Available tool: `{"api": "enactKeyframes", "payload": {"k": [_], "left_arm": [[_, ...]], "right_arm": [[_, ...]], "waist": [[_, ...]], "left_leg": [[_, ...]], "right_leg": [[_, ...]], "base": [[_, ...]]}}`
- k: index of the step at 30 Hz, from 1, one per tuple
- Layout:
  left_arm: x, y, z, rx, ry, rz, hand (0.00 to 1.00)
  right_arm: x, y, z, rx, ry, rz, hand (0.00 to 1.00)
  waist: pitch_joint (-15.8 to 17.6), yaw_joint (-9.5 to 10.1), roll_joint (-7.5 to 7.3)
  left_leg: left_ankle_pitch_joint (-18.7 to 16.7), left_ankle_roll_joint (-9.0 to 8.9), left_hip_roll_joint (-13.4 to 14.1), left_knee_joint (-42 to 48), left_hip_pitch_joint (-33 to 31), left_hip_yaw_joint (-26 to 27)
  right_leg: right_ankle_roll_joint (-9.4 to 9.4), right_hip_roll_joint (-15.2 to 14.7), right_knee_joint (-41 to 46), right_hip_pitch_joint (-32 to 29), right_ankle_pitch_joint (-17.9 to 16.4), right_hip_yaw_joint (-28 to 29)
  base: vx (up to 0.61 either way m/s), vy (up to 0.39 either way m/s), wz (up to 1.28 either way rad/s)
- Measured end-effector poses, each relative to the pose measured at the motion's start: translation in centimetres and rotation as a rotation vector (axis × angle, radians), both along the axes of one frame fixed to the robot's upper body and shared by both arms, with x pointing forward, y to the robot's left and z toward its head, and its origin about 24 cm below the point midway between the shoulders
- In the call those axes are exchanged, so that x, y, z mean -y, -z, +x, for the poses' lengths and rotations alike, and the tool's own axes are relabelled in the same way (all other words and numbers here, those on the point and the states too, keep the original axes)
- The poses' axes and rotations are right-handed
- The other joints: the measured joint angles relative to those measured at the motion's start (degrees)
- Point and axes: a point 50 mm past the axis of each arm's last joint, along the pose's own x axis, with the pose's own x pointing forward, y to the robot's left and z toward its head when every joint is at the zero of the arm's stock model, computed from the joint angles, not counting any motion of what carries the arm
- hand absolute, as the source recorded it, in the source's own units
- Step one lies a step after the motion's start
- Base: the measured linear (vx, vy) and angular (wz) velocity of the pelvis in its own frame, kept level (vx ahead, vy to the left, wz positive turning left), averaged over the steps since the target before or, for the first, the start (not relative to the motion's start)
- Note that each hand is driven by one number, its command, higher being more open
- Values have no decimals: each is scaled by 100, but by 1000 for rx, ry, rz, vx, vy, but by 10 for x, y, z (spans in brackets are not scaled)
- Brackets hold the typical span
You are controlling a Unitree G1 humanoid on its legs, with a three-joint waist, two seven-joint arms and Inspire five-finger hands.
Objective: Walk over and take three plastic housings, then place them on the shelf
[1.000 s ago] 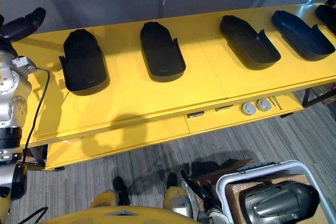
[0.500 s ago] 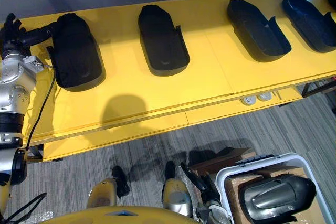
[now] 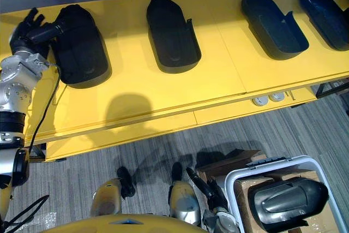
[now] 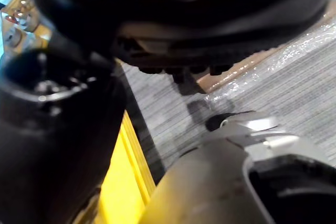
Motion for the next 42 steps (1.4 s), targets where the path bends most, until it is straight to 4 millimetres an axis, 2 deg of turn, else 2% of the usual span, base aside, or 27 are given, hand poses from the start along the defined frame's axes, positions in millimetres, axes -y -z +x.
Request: {"api": "enactKeyframes", "payload": {"k": [6,16,22,25,27,29,32,34,35,36,38,40,42], "left_arm": [[12,2,2,28,149,-62,100],[14,3,3,25,162,-74,100],[4,-3,4,8,-89,-28,100],[-2,-16,3,69,-240,-21,100],[-5,-32,-1,169,-341,0,100],[-6,-45,-7,251,-396,3,100],[9,-75,-22,456,-382,-18,100],[26,-98,-42,633,-340,33,100],[30,-102,-48,675,-324,40,100],[38,-107,-63,755,-300,72,100],[47,-107,-84,850,-246,101,100],[51,-95,-103,898,-182,118,100],[55,-68,-122,877,-104,99,100]], "right_arm": [[0,0,1,3,-1,0,100],[0,2,-1,-14,-2,4,100],[0,3,-1,-16,-1,6,100],[0,3,-1,-17,0,6,100],[0,2,-1,-8,2,5,100],[-1,1,0,11,16,15,100],[-4,0,2,29,0,14,100],[-6,-1,5,43,-10,18,100],[-7,-1,5,44,-13,18,100],[-7,-1,5,43,-15,18,100],[-7,-1,5,42,-17,16,100],[-5,-1,2,36,-8,11,100],[-2,0,-3,18,10,0,100]], "waist": [[1,21,-1],[7,2,-13],[26,-65,-48],[44,-82,-80],[52,-81,-95],[52,-80,-96],[52,-46,-96],[52,3,-96],[51,11,-97],[49,21,-97],[29,31,-81],[-40,55,-30],[-149,69,56]], "left_leg": [[0,0,10,24,2,55],[-15,0,21,30,17,86],[-15,0,27,34,25,85],[-14,-1,31,36,28,75],[-14,-1,33,35,32,61],[-14,-1,28,32,33,54],[-10,2,20,29,34,-23],[-8,4,-2,7,96,-60],[-7,3,-12,-11,131,-66],[5,-1,-51,-82,235,-70],[35,-2,-126,-202,368,-82],[75,-5,-188,-330,442,-109],[166,-8,-258,-448,513,-228]], "right_leg": [[1,0,15,-34,1,34],[2,3,24,-39,1,70],[3,8,39,-41,2,73],[3,13,51,-48,2,77],[2,16,61,-46,1,71],[3,13,61,-44,1,65],[-3,10,61,8,-6,-21],[-7,-4,59,97,-27,-84],[-5,-12,59,133,-39,-107],[0,-37,56,217,-63,-149],[20,-59,52,322,-111,-185],[19,-86,-26,408,-114,-246],[17,-131,-42,518,-115,-450]], "base": [[-1,14,-4],[0,0,0],[0,0,0],[0,0,0],[0,0,0],[0,0,2],[0,1,11],[6,8,11],[17,13,7],[20,12,7],[28,-1,8],[32,-6,14],[55,1,28]]}}
